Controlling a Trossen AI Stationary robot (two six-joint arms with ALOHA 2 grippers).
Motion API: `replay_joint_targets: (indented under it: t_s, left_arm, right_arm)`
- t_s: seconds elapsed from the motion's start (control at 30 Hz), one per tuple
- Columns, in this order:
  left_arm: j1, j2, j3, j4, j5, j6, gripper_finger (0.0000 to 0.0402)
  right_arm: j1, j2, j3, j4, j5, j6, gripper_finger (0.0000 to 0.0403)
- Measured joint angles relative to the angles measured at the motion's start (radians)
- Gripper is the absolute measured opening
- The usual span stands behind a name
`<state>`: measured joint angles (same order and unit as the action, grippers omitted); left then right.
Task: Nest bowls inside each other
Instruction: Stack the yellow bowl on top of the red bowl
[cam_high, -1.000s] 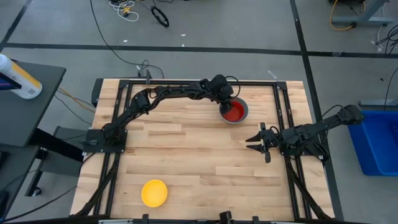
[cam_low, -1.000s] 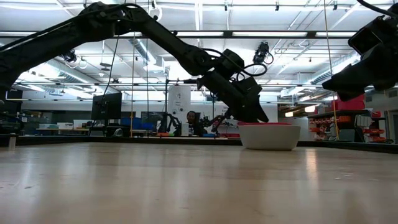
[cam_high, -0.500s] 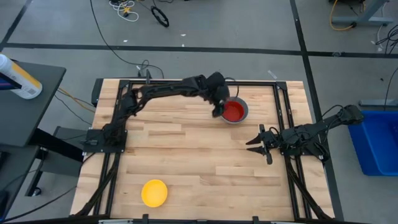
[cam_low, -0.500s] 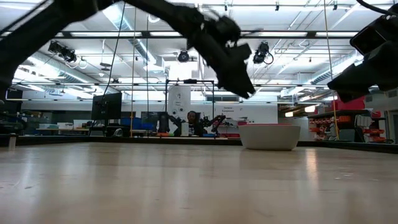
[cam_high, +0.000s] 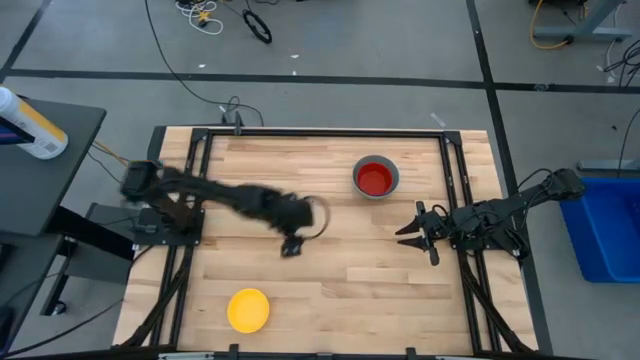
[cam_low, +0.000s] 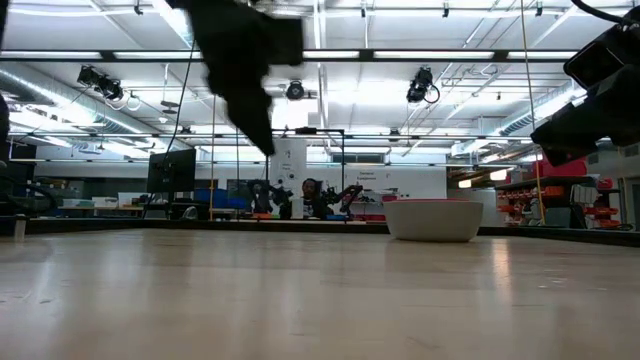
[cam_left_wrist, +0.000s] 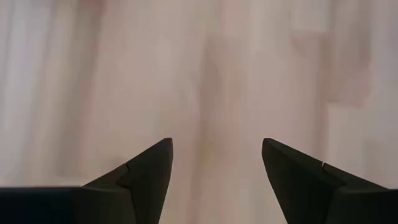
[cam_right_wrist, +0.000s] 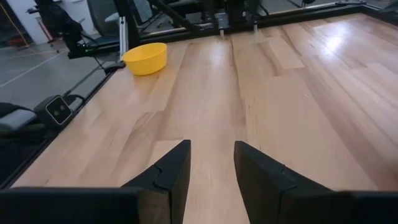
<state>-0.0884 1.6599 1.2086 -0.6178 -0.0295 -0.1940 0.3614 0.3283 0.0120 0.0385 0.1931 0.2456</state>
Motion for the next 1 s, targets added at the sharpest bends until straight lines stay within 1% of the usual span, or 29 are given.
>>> replay_joint_targets:
  t_s: [0.07,0.1,0.17,0.23,0.3,0.47,0.57,0.67,0.8,1.0]
  left_arm:
    - [-0.087,-0.105,-0.122,0.087,-0.043,-0.118,0.0252]
    - [-0.134,-0.149,-0.176,0.106,-0.072,-0.183,0.0252]
    - [-0.229,-0.221,-0.259,0.167,-0.115,-0.308,0.0250]
    - [-0.317,-0.269,-0.316,0.184,-0.152,-0.423,0.0250]
    - [-0.406,-0.292,-0.347,0.195,-0.195,-0.533,0.0249]
    - [-0.579,-0.276,-0.362,0.201,-0.231,-0.722,0.0249]
    - [-0.652,-0.265,-0.364,0.158,-0.257,-0.801,0.0249]
    - [-0.711,-0.261,-0.363,0.165,-0.292,-0.864,0.0249]
    - [-0.767,-0.235,-0.363,0.166,-0.320,-0.906,0.0249]
    - [-0.787,-0.151,-0.363,0.159,-0.323,-0.921,0.0249]
  right_arm:
    - [0.000,0.000,0.000,0.000,0.001,-0.001,0.0130]
    - [0.000,0.000,0.000,-0.001,0.001,-0.002,0.0129]
    - [0.000,0.000,0.000,0.000,-0.001,-0.002,0.0129]
    - [0.000,0.000,0.000,0.000,-0.003,-0.001,0.0130]
    - [0.000,0.001,0.000,0.001,-0.011,0.000,0.0131]
    - [0.000,0.009,0.000,-0.001,-0.012,0.015,0.0129]
    - [0.000,0.011,0.000,-0.005,-0.013,0.026,0.0130]
    - [0.000,0.011,0.000,-0.001,-0.013,0.042,0.0130]
    - [0.000,0.011,0.000,0.002,-0.013,0.053,0.0129]
    - [0.000,0.011,0.000,0.010,-0.013,0.053,0.0133]
